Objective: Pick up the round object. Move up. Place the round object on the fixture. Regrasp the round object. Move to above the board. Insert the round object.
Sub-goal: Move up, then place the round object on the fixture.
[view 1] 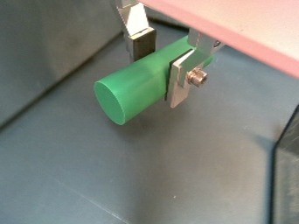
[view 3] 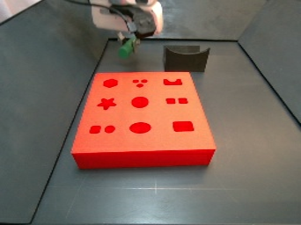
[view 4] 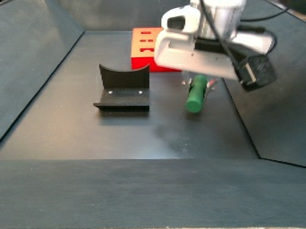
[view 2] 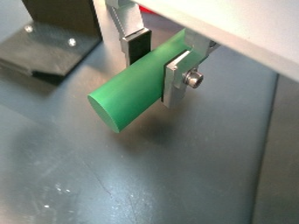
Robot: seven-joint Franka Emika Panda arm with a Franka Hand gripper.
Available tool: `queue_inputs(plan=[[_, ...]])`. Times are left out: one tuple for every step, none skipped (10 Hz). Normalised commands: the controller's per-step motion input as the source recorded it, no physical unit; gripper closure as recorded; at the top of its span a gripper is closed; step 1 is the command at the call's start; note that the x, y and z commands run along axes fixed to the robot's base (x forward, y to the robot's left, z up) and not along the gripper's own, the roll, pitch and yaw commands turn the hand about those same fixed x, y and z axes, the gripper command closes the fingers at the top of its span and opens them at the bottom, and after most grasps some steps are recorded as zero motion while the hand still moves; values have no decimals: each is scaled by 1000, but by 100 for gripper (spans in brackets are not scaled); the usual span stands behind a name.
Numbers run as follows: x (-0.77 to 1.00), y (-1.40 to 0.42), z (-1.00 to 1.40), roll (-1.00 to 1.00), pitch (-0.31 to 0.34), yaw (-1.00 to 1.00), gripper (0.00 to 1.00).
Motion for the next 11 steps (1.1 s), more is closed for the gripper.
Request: queue_inputs(plan=[[-19, 10, 321, 47, 63, -17, 100], [-25, 9, 177, 62, 57, -20, 100], [0, 0, 1000, 0, 0, 0, 100], [1, 1, 1000, 4, 5, 0, 100], [-9, 3, 1000, 11, 25, -4, 100], [-14, 5, 1000, 23, 32, -12, 100], [-18, 8, 1000, 39, 34, -20, 100], [-25, 10, 1000, 58, 38, -27, 100], [-32, 11, 1000, 72, 42, -19, 100], [-33, 11, 1000, 79, 42, -17, 100], [-36, 12, 975, 93, 48, -10, 100]])
